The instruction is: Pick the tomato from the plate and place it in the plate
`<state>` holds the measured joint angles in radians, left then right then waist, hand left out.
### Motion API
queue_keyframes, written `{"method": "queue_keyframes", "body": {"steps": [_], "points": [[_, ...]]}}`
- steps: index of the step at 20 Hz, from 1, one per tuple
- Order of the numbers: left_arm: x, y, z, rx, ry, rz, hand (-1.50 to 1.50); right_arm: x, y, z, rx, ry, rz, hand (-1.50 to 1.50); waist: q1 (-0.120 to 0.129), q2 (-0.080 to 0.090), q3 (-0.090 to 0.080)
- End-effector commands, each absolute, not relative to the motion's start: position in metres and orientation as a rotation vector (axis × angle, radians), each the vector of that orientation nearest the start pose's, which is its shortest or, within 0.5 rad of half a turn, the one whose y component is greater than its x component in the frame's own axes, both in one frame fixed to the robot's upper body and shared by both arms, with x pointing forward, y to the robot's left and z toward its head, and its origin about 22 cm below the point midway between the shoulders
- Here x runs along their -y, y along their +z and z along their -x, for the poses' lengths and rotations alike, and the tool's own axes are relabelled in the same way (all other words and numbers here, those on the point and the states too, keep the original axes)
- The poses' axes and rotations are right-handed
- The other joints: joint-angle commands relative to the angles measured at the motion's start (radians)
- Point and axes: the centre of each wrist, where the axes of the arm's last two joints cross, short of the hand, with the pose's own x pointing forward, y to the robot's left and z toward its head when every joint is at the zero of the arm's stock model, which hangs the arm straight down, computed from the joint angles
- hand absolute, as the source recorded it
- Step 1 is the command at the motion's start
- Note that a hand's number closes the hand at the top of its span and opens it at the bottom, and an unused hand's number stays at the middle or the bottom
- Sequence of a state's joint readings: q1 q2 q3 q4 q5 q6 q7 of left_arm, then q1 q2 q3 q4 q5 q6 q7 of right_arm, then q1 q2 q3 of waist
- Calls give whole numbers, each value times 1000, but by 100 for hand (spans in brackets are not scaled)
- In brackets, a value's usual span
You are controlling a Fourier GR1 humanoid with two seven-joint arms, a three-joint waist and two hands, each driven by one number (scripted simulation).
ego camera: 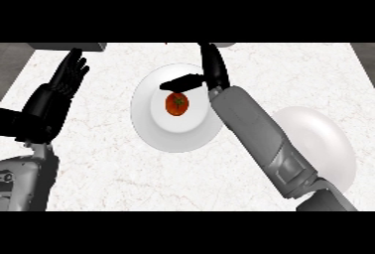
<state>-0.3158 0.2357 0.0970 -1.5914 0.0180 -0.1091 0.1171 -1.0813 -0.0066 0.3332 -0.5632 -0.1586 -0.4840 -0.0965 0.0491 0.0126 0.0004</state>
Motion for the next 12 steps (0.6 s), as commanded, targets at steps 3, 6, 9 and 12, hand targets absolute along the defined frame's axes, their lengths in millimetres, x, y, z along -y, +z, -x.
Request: {"method": "queue_keyframes", "body": {"steps": [3, 6, 9, 12], "points": [[-277, 118, -304, 1750, -250, -117, 0, 105, 83, -435, 1736, 205, 139, -150, -29, -6, 0], [-269, 90, -303, 1743, -244, -125, 0, 153, 62, -432, 1747, 197, 128, -150, -40, -6, 0], [-268, 122, -300, 1746, -231, -116, 0, 179, 58, -432, 1753, 236, 118, -150, -38, -10, 0], [-277, 87, -281, 1738, -239, -124, 0, 208, 71, -434, 1771, 273, 114, -150, -41, -13, 0]]}}
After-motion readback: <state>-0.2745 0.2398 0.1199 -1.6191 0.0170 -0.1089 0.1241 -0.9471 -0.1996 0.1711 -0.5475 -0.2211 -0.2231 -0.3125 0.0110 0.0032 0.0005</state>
